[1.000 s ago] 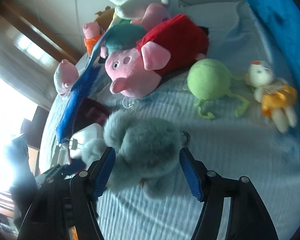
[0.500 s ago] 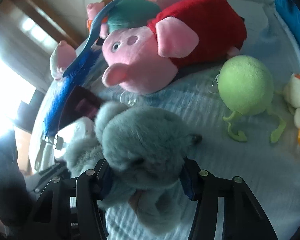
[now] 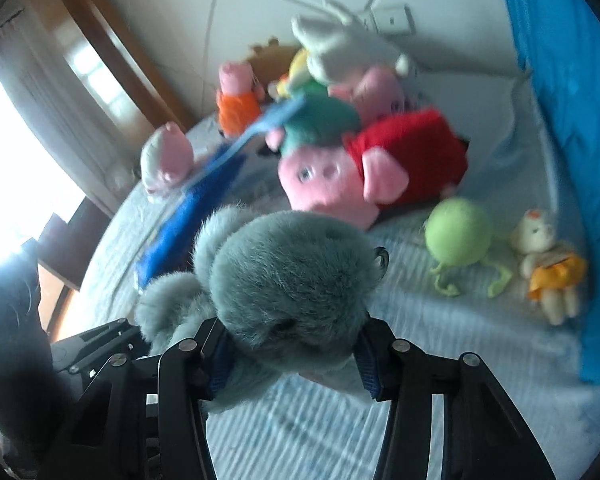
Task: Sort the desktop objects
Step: 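Lift the grey plush with both tools and carry it toward the blue bin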
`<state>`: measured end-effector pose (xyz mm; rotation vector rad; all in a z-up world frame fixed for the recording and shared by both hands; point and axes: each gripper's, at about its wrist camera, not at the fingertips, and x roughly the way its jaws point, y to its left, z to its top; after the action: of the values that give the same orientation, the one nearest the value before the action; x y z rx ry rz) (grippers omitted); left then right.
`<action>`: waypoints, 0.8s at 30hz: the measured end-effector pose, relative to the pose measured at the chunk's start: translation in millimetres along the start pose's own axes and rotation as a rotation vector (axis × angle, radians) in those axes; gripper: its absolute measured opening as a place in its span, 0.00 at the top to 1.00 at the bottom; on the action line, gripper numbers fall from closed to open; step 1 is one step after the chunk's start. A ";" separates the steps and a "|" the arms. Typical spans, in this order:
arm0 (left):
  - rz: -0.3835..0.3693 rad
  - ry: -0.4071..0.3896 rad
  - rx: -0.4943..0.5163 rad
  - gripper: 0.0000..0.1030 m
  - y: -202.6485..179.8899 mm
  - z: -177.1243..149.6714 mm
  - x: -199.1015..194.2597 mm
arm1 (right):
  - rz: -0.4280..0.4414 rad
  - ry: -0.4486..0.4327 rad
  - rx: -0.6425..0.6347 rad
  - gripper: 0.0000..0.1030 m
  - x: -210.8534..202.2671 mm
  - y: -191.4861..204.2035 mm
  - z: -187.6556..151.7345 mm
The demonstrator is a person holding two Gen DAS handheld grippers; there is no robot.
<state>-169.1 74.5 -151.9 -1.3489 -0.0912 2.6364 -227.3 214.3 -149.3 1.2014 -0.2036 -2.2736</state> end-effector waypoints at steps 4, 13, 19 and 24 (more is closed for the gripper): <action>-0.020 -0.065 0.051 0.54 -10.7 10.1 -42.3 | -0.019 -0.079 -0.012 0.52 -41.9 18.4 2.9; -0.062 -0.142 0.127 0.54 -34.9 18.6 -109.3 | -0.077 -0.197 -0.026 0.53 -119.9 53.0 7.1; -0.090 -0.178 0.184 0.54 -60.4 21.3 -136.3 | -0.122 -0.239 -0.035 0.53 -159.7 63.5 1.3; -0.129 -0.230 0.231 0.54 -88.7 31.9 -163.4 | -0.156 -0.295 -0.037 0.53 -204.2 64.0 0.9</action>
<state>-89.7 132.0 9.3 -0.9344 0.0909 2.5873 -111.3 270.5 21.5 0.8848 -0.1815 -2.5748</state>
